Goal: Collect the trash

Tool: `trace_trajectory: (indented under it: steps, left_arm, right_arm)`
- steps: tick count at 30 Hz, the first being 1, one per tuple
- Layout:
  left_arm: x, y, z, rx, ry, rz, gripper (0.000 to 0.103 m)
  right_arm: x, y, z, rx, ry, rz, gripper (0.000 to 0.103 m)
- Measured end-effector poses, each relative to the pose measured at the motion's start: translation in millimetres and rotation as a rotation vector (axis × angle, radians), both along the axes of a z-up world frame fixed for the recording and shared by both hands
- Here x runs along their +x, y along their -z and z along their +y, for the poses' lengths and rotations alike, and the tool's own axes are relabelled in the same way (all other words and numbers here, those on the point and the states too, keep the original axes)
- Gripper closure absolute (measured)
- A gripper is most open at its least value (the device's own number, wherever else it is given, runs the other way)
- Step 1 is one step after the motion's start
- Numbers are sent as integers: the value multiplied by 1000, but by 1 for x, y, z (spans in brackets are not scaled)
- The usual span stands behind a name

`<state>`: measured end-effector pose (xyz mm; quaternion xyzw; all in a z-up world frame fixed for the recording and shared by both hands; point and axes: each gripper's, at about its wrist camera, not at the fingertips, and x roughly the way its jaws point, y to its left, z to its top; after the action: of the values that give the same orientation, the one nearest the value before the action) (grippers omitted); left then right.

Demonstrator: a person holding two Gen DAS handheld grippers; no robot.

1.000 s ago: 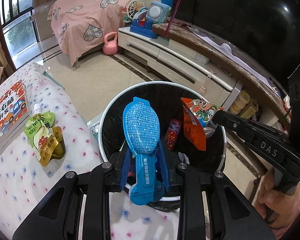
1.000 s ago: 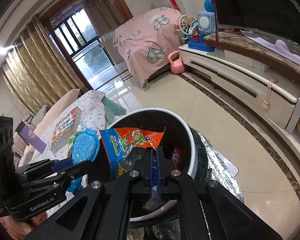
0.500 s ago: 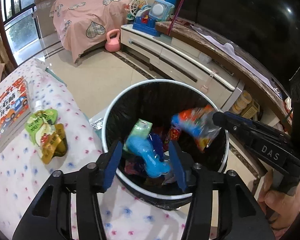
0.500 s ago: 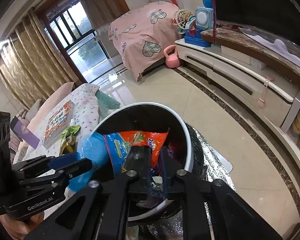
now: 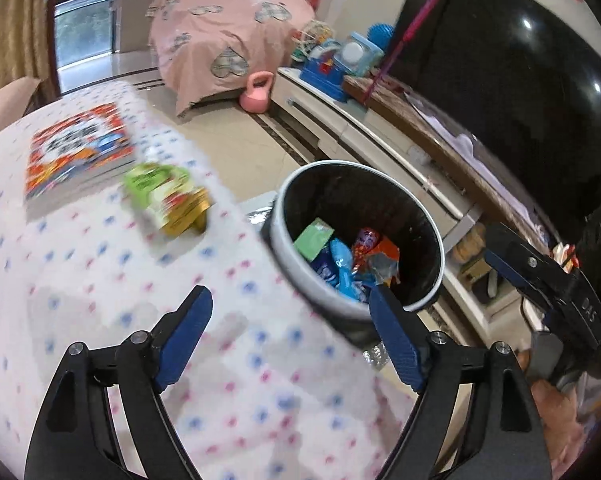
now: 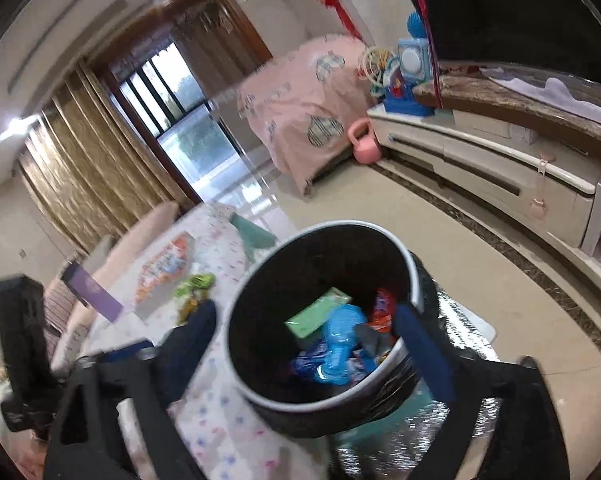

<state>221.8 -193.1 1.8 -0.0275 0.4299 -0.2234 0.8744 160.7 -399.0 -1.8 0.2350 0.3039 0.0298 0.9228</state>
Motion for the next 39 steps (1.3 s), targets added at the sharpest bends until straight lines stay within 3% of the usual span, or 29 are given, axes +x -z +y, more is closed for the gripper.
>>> trace_trajectory:
  steps: [10,20,22,31,39]
  left_arm:
    - [-70,-6,63,-56,-101,-85,19]
    - [-134,-21,124,-121,-221,-207,7]
    - [-143,-25,128,-111,-236,-249,0]
    - [-181,-24,135,4,-295,-417,0]
    - [-200,-18,138,84,-330,-501,0]
  right_arm:
    - [-60,-9,55,-31,-8,-68,2]
    - [-99,-23,104,-101,-25,-125,1]
    - [-109,-30,114,-147,-11,-143,0]
    - [-166,-39,160,-379,72,-346,0]
    - [-171,-26,164,-381,79,-360,0]
